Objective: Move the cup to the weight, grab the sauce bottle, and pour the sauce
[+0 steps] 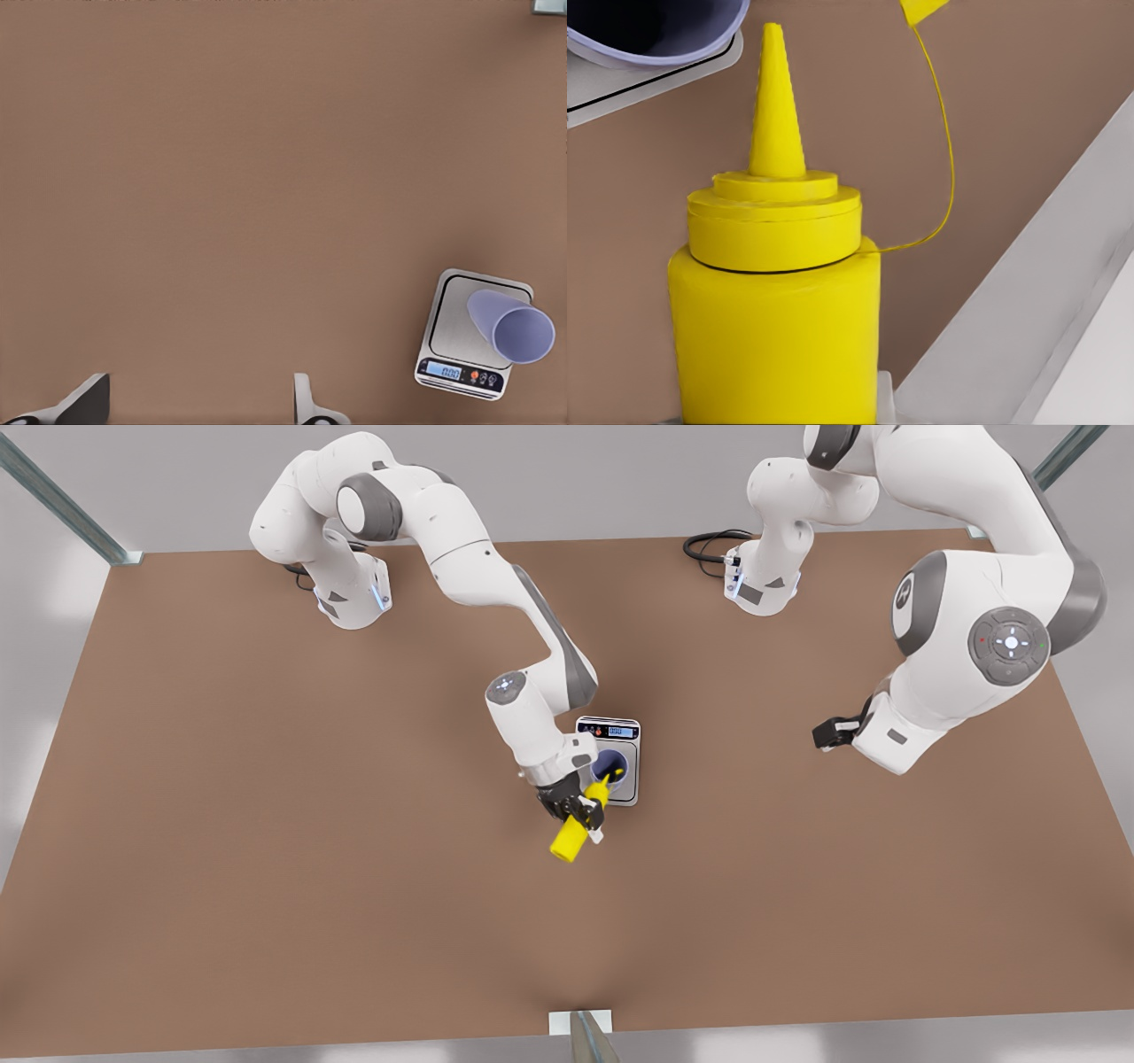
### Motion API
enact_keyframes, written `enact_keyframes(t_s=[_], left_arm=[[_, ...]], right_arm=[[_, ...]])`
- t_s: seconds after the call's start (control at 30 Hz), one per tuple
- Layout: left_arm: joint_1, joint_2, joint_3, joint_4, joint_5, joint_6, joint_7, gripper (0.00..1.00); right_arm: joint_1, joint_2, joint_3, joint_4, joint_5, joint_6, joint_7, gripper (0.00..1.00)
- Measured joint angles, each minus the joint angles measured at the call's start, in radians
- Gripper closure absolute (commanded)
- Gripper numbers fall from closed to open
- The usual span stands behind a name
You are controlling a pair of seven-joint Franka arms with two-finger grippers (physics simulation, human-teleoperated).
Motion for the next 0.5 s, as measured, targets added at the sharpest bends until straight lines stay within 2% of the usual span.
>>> enact_keyframes(t_s=[0.27, 0.37, 0.5], left_arm=[[0.000, 0.002, 0.000, 0.000, 0.000, 0.000, 0.000, 0.00], [0.000, 0.002, 0.000, -0.003, 0.000, 0.000, 0.000, 0.00], [0.000, 0.002, 0.000, -0.003, 0.000, -0.005, -0.002, 0.00]], right_arm=[[-0.003, -0.014, -0.002, -0.006, 0.007, -0.005, 0.001, 0.50], [-0.034, -0.078, 0.004, -0.040, 0.041, -0.076, 0.087, 0.50], [-0.189, -0.218, 0.009, -0.160, 0.250, -0.395, 0.106, 0.50]])
